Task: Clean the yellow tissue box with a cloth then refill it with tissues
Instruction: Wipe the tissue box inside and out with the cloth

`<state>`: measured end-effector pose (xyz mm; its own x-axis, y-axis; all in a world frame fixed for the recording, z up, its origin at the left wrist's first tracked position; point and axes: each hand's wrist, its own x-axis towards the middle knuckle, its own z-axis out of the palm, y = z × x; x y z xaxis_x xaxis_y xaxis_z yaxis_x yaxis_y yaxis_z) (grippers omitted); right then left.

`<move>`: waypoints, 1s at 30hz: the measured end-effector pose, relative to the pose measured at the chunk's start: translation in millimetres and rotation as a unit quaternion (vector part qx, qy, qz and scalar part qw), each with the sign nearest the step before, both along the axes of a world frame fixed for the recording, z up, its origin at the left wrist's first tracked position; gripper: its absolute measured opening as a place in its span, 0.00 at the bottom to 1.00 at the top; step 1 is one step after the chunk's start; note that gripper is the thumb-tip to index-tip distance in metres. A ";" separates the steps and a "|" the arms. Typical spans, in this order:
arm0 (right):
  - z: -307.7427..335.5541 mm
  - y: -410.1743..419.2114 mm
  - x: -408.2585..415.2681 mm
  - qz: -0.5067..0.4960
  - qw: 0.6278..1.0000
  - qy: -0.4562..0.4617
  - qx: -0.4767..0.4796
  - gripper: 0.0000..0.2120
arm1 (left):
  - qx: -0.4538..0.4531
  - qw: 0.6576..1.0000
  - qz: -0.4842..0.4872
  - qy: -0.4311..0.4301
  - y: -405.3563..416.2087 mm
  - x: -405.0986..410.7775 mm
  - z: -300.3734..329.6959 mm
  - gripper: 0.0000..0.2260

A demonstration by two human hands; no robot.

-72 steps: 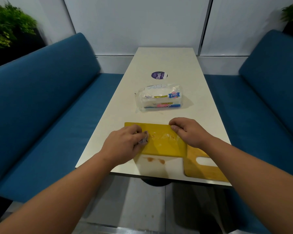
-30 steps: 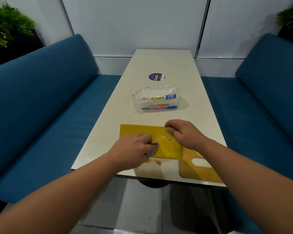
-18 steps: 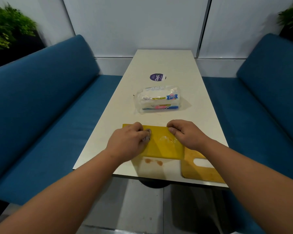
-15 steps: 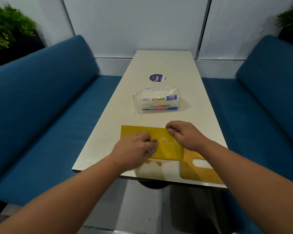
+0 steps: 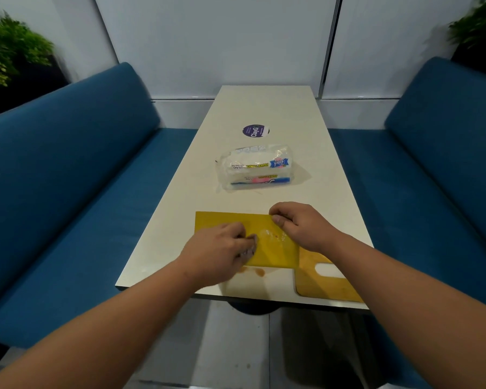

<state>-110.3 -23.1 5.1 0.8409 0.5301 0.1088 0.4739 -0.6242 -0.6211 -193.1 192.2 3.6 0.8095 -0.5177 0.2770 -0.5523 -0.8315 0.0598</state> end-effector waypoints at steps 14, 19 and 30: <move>1.8 -1.9 -1.8 -0.024 0.999 0.034 0.019 0.10 | -0.139 0.942 0.170 0.253 2.7 31.5 47.2 0.14; -0.4 -12.1 -4.7 -0.056 0.991 0.072 0.095 0.08 | -0.119 0.945 0.169 0.253 -0.1 32.5 47.1 0.13; -15.7 -49.1 -17.1 0.000 0.992 0.116 0.042 0.53 | -0.137 0.949 0.168 0.228 0.7 29.6 38.9 0.14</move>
<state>-127.4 -72.2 -10.6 0.8481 0.5280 -0.0442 0.3119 -0.5649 -0.7639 -163.5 192.8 42.5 0.9843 -0.1680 -0.0545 -0.1235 -0.8754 0.4674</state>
